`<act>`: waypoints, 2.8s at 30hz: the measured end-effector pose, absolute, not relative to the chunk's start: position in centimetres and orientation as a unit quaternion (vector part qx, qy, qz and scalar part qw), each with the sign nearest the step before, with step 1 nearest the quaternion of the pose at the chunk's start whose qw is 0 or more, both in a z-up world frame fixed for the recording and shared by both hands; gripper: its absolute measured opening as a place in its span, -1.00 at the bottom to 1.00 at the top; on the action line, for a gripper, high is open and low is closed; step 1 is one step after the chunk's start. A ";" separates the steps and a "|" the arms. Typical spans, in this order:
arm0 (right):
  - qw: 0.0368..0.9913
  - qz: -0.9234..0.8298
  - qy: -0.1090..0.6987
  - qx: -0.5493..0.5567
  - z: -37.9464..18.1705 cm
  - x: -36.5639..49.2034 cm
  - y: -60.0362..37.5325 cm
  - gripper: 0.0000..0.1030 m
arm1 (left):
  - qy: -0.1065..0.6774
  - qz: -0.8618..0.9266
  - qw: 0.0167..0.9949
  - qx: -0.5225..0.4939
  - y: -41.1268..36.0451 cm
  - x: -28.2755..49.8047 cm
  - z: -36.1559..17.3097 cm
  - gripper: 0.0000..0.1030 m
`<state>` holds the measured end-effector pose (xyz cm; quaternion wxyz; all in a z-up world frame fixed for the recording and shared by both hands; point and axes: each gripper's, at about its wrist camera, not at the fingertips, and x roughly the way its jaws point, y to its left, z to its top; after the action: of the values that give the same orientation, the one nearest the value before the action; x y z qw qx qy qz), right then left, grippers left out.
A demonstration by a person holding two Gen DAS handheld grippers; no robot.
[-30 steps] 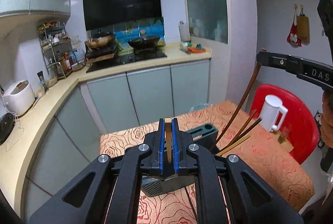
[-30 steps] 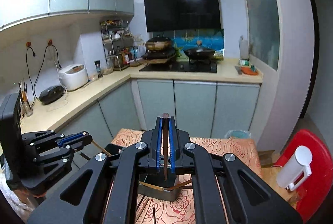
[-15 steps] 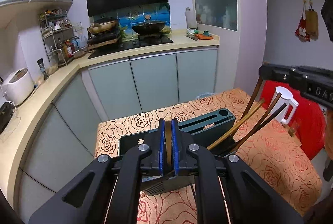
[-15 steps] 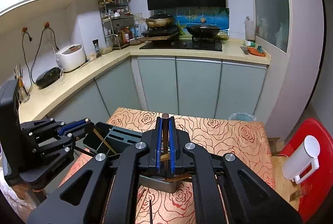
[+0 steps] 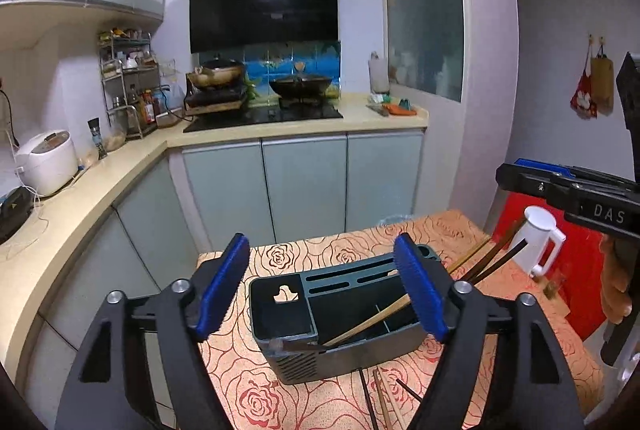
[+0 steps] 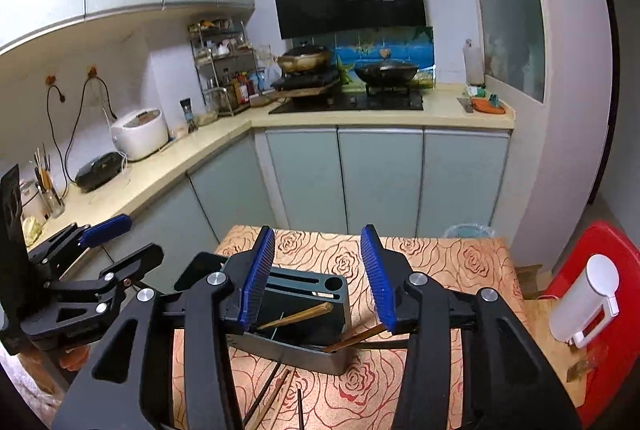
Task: Organize utensils
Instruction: 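Lower the chopsticks into the caddy and open both tools, then move both open tools back down toward the remaining chopsticks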
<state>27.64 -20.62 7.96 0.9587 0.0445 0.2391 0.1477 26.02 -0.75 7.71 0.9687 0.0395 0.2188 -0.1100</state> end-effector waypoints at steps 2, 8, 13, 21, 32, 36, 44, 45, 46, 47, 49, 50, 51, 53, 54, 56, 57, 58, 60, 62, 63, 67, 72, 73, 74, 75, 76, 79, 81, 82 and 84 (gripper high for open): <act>0.961 0.146 0.230 0.043 8.3 26.9 -20.9 -0.15 | 0.212 -0.109 0.970 0.038 -0.5 25.3 7.8 0.53; 0.966 0.150 0.208 0.041 8.7 24.2 -21.5 -0.12 | 0.200 -0.105 0.973 0.052 -0.8 22.9 6.8 0.61; 0.969 0.149 0.195 0.034 7.8 21.7 -21.9 -0.11 | 0.198 -0.101 0.974 0.049 -0.9 20.8 5.2 0.62; 0.970 0.142 0.195 0.021 5.0 18.7 -22.0 -0.11 | 0.205 -0.091 0.973 0.050 -0.7 18.6 3.2 0.63; 0.973 0.119 0.198 0.007 0.7 15.1 -22.0 -0.11 | 0.217 -0.075 0.972 0.042 0.1 15.7 0.8 0.63; 0.974 0.110 0.197 0.002 -0.4 14.0 -21.9 -0.11 | 0.227 -0.072 0.970 0.037 0.5 15.0 -0.3 0.63; 0.972 0.094 0.214 0.000 -3.2 12.6 -22.2 -0.07 | 0.259 -0.068 0.963 0.022 1.7 14.4 -2.9 0.63; 0.972 0.091 0.218 0.001 -3.6 12.5 -22.3 -0.07 | 0.265 -0.068 0.962 0.021 1.9 14.3 -3.5 0.63; 0.971 0.088 0.223 0.002 -4.1 12.4 -22.5 -0.07 | 0.268 -0.067 0.961 0.020 2.0 14.3 -3.8 0.63; 0.970 0.084 0.228 0.004 -4.6 12.4 -22.6 -0.07 | 0.271 -0.066 0.960 0.019 2.1 14.2 -4.2 0.63; 0.968 0.078 0.237 0.008 -5.5 12.4 -22.9 -0.07 | 0.279 -0.065 0.958 0.014 2.4 14.1 -5.1 0.63; 0.967 0.075 0.243 0.011 -6.0 12.4 -23.1 -0.07 | 0.283 -0.065 0.957 0.010 2.7 14.1 -5.5 0.63; 0.967 0.073 0.246 0.012 -6.4 12.4 -23.1 -0.07 | 0.288 -0.064 0.955 0.006 2.9 14.1 -5.9 0.63; 0.966 0.062 0.249 0.009 -7.1 12.3 -23.2 -0.07 | 0.297 -0.063 0.953 -0.002 3.3 14.0 -6.8 0.63; 0.967 0.059 0.250 0.006 -7.3 12.2 -23.1 -0.07 | 0.302 -0.061 0.951 -0.005 3.5 14.0 -7.2 0.63; 0.967 0.052 0.251 0.000 -8.0 12.0 -23.1 -0.07 | 0.310 -0.058 0.949 -0.009 3.7 13.9 -7.9 0.63; 0.966 0.051 0.252 -0.002 -8.3 11.9 -23.1 -0.06 | 0.314 -0.056 0.948 -0.010 3.9 13.8 -8.3 0.63; 0.966 0.051 0.253 -0.004 -8.5 11.8 -23.1 -0.05 | 0.319 -0.055 0.946 -0.012 4.0 13.8 -8.8 0.63; 0.965 0.050 0.256 -0.007 -9.0 11.6 -23.0 0.01 | 0.328 -0.054 0.943 -0.017 4.3 13.6 -9.5 0.63; 0.965 0.048 0.259 -0.010 -9.6 11.3 -23.0 0.05 | 0.336 -0.055 0.940 -0.021 4.5 13.5 -10.3 0.63; 0.964 0.049 0.261 -0.010 -9.9 11.2 -22.9 0.05 | 0.339 -0.055 0.939 -0.023 4.6 13.4 -10.6 0.63; 0.961 0.052 0.272 -0.011 -11.1 10.7 -23.0 0.05 | 0.349 -0.058 0.935 -0.025 4.6 12.9 -11.8 0.63; 0.956 0.055 0.288 -0.009 -12.7 10.1 -23.0 0.05 | 0.351 -0.065 0.934 -0.016 4.0 11.9 -12.7 0.63; 0.955 0.055 0.291 -0.008 -12.9 10.0 -23.0 0.05 | 0.351 -0.067 0.934 -0.013 3.8 11.7 -12.9 0.63; 0.955 0.055 0.293 -0.008 -13.1 9.9 -23.1 0.05 | 0.351 -0.068 0.934 -0.011 3.8 11.6 -13.0 0.63; 0.954 0.054 0.295 -0.007 -13.3 9.7 -23.2 0.05 | 0.351 -0.070 0.934 -0.007 3.7 11.4 -13.2 0.63; 0.954 0.052 0.296 -0.007 -13.4 9.6 -23.3 0.05 | 0.351 -0.070 0.934 -0.004 3.6 11.2 -13.3 0.63; 0.953 0.050 0.299 -0.006 -13.7 9.2 -23.5 0.05 | 0.353 -0.073 0.933 -0.001 3.4 10.7 -13.6 0.63; 0.952 0.050 0.301 -0.005 -13.9 9.0 -23.6 0.05 | 0.354 -0.079 0.932 -0.002 3.4 10.2 -13.8 0.63; 0.952 0.051 0.302 -0.005 -14.1 8.8 -23.5 0.05 | 0.354 -0.082 0.932 -0.002 3.3 10.0 -13.9 0.63; 0.951 0.053 0.305 -0.005 -14.3 8.7 -23.5 0.05 | 0.355 -0.091 0.930 0.007 2.9 9.5 -14.1 0.63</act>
<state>8.67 -23.47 -14.25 0.9508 -0.0054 0.3050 0.0534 9.48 2.93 -14.15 0.9303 0.0068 0.3553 -0.0906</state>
